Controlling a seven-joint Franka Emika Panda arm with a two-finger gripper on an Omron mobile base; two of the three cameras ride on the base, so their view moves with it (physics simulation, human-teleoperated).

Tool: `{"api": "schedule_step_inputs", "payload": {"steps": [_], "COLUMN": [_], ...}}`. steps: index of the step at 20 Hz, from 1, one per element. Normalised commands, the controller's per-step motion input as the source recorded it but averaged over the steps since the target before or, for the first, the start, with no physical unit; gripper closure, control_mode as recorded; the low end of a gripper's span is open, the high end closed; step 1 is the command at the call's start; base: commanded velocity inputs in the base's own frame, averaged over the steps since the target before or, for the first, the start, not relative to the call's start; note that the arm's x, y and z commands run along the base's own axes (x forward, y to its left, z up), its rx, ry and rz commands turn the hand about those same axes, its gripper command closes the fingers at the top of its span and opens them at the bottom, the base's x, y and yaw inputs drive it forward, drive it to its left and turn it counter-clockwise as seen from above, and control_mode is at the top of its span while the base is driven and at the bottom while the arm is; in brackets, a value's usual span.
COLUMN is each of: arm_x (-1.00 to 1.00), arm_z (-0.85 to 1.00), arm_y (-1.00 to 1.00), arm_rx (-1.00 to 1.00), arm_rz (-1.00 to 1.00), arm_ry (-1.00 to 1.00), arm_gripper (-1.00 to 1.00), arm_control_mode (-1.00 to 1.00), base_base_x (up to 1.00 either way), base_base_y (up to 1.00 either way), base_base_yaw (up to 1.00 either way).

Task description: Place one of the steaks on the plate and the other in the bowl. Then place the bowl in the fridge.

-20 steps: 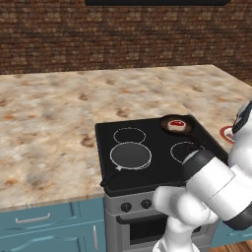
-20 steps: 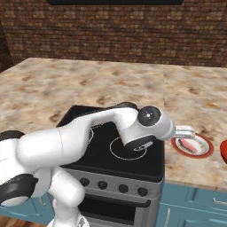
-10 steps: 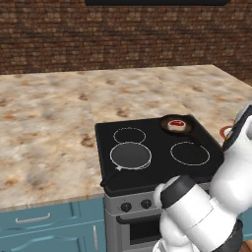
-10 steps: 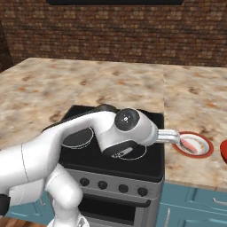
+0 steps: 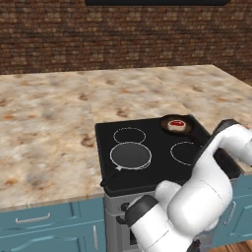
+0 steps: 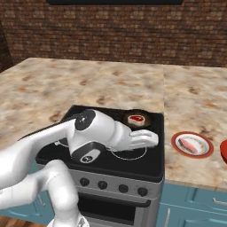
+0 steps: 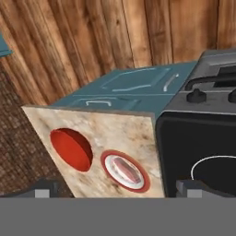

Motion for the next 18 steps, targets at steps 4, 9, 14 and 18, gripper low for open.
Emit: {"api": "schedule_step_inputs", "payload": {"steps": [4,9,14,18], "arm_x": [0.22,0.13,0.10,0.16], "arm_z": [0.10,0.00,0.06,0.06], "arm_y": [0.05,0.01,0.19,0.46], "arm_rx": [-0.15,-0.18,-0.27,-0.43], "arm_rz": [0.26,0.46,0.50,0.43], "arm_ry": [0.16,0.25,0.37,0.45], "arm_gripper": [-1.00,-1.00,-1.00,-1.00], "arm_control_mode": [-1.00,-1.00,-1.00,-1.00], "base_base_x": [0.00,0.00,0.00,0.00], "base_base_y": [0.00,0.00,0.00,0.00], "base_base_yaw": [0.00,0.00,0.00,0.00]}}
